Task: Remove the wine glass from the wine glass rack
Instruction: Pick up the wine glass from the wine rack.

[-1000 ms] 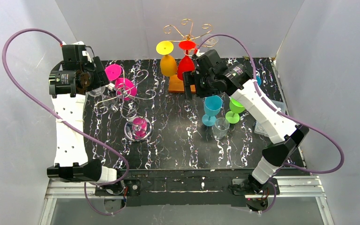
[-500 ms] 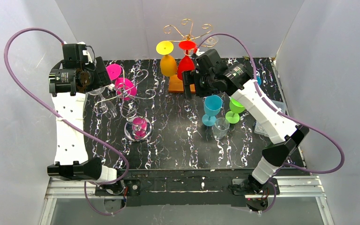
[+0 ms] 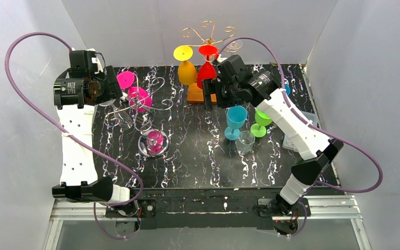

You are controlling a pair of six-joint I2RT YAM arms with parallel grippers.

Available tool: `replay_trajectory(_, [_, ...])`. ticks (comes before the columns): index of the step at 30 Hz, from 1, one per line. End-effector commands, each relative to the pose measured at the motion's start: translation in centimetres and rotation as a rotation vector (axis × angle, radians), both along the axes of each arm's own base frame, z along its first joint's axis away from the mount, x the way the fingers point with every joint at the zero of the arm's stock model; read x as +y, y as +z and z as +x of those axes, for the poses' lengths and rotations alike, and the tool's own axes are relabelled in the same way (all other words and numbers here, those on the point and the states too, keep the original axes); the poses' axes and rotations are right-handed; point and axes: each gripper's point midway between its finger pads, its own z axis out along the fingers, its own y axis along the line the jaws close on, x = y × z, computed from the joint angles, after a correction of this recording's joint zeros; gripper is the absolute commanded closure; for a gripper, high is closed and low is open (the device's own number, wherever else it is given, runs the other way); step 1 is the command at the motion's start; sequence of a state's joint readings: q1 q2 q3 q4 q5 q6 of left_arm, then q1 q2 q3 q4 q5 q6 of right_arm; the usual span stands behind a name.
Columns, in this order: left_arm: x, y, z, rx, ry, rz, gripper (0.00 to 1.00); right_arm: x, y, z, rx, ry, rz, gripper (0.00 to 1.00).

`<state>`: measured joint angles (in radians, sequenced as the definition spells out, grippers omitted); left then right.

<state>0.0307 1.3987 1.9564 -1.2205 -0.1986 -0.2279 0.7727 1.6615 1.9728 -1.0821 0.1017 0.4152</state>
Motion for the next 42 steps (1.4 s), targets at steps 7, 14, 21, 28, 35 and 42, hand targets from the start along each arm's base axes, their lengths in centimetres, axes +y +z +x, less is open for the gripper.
replay_trajectory(7, [-0.2, 0.1, -1.5, 0.005, -0.009, 0.002, 0.32, 0.1, 2.1, 0.1, -0.053, -0.008, 0.045, 0.03])
replay_trajectory(14, [-0.2, -0.1, -1.5, 0.006, -0.004, -0.004, 0.26, -0.1, 2.2, 0.0, -0.055, -0.012, 0.046, 0.03])
replay_trajectory(21, [-0.2, 0.5, -1.5, -0.013, -0.002, -0.003, 0.38, -0.2, 2.3, -0.1, -0.058, -0.016, 0.046, 0.03])
replay_trajectory(28, [0.1, 2.2, -1.6, -0.059, 0.002, 0.011, 0.54, -0.2, 2.3, 0.0, -0.060, -0.013, 0.047, 0.04])
replay_trajectory(35, [0.3, 3.5, -1.6, -0.097, 0.015, 0.023, 0.61, -0.1, 2.2, 0.1, -0.056, -0.013, 0.045, 0.04])
replay_trajectory(42, [1.1, 3.9, -0.4, -0.103, 0.051, 0.045, 0.65, 0.0, 2.2, 0.1, -0.055, -0.011, 0.041, 0.04])
